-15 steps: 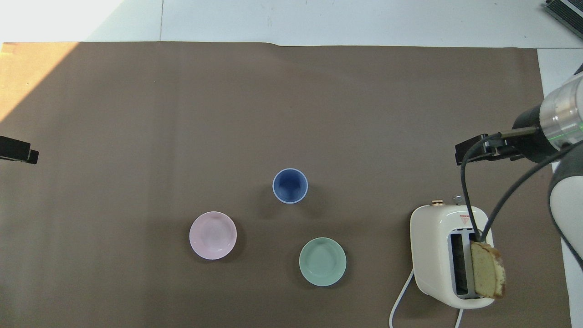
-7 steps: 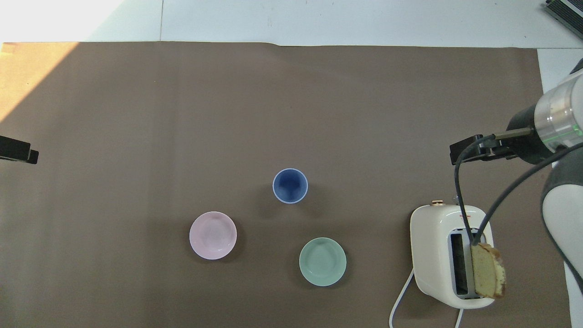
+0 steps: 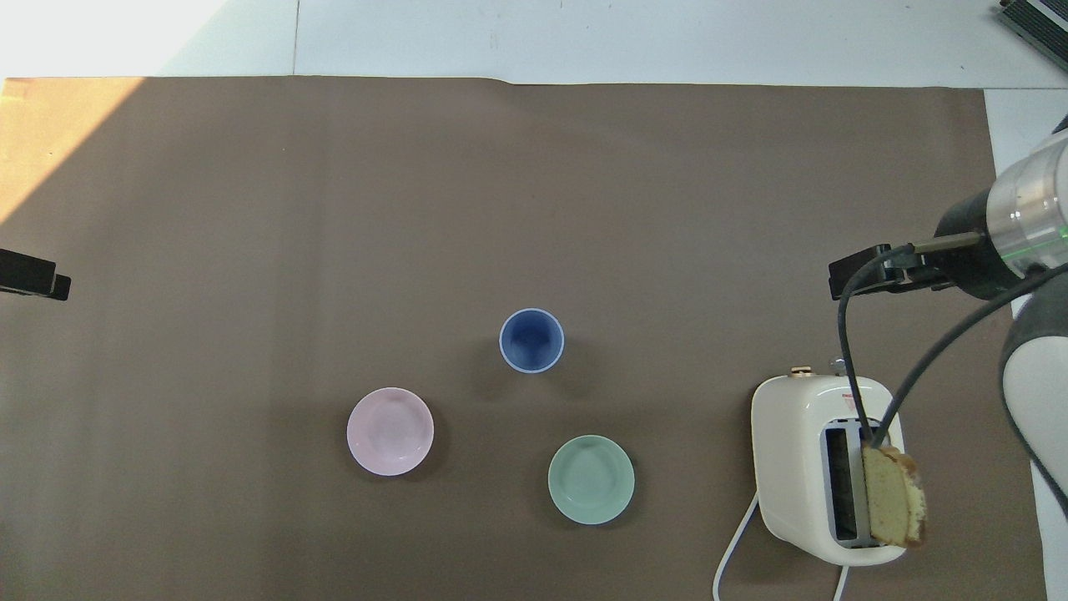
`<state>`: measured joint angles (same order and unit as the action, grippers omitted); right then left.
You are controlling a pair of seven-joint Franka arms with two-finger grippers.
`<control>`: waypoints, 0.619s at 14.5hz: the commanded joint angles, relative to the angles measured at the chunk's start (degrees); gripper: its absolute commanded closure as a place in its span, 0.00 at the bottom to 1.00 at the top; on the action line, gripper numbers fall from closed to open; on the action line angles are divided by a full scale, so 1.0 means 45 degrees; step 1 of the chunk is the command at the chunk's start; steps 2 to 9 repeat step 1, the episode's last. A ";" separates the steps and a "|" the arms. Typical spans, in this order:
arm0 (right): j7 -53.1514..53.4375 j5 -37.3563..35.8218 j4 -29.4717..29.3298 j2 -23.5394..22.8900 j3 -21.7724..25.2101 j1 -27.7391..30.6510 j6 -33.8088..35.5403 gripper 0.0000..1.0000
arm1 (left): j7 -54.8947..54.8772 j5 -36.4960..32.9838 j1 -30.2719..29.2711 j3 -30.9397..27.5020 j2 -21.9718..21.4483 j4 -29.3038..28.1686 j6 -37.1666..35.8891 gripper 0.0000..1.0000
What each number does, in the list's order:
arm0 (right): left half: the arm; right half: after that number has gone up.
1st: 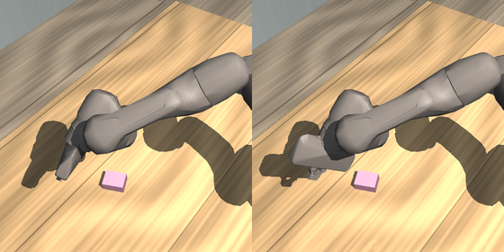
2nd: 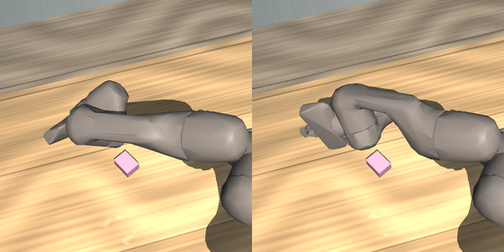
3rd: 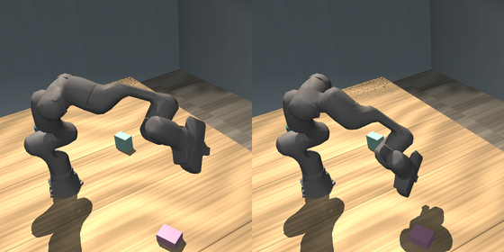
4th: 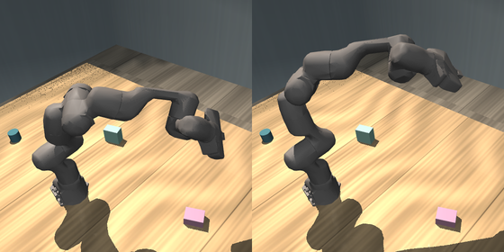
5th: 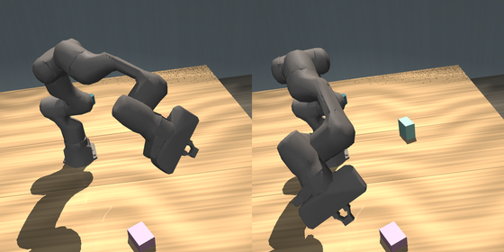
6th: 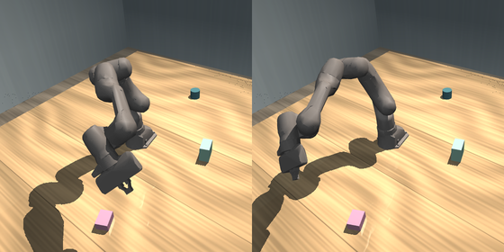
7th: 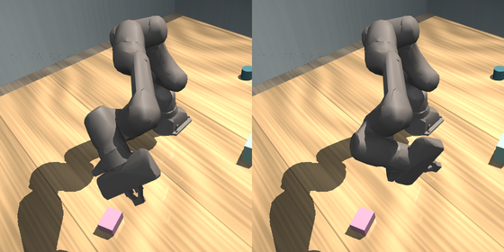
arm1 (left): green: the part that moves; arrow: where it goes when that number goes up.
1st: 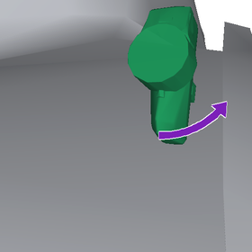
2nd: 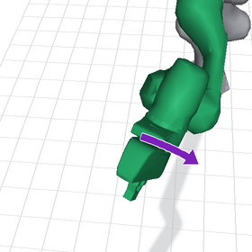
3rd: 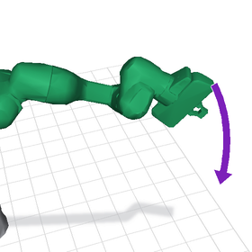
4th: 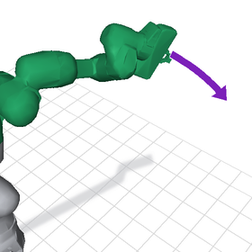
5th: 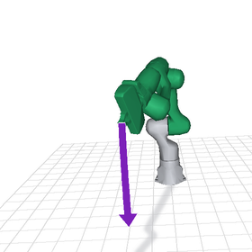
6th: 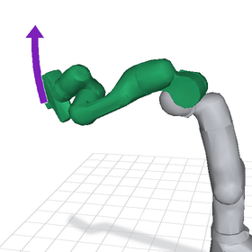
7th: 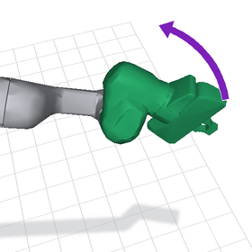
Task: Stack blue cups with both arms
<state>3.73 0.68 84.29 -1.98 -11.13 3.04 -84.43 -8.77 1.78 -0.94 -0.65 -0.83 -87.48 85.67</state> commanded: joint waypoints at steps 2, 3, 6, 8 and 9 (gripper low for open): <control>-0.0222 0.0181 0.0194 0.0146 0.0051 0.0435 -0.0144 0.00 | -0.0082 0.0034 -0.0103 0.0028 -0.0186 -0.0111 -0.0151 0.00; -0.0222 0.0181 0.0194 0.0146 0.0051 0.0435 -0.0144 0.00 | -0.0082 0.0034 -0.0103 0.0028 -0.0186 -0.0111 -0.0151 0.00; -0.0222 0.0181 0.0194 0.0146 0.0051 0.0435 -0.0144 0.00 | -0.0082 0.0034 -0.0103 0.0028 -0.0186 -0.0111 -0.0151 0.00; -0.0222 0.0181 0.0194 0.0146 0.0051 0.0435 -0.0144 0.00 | -0.0082 0.0034 -0.0103 0.0028 -0.0186 -0.0111 -0.0151 0.00; -0.0222 0.0181 0.0194 0.0146 0.0051 0.0435 -0.0144 0.00 | -0.0082 0.0034 -0.0103 0.0028 -0.0186 -0.0111 -0.0151 0.00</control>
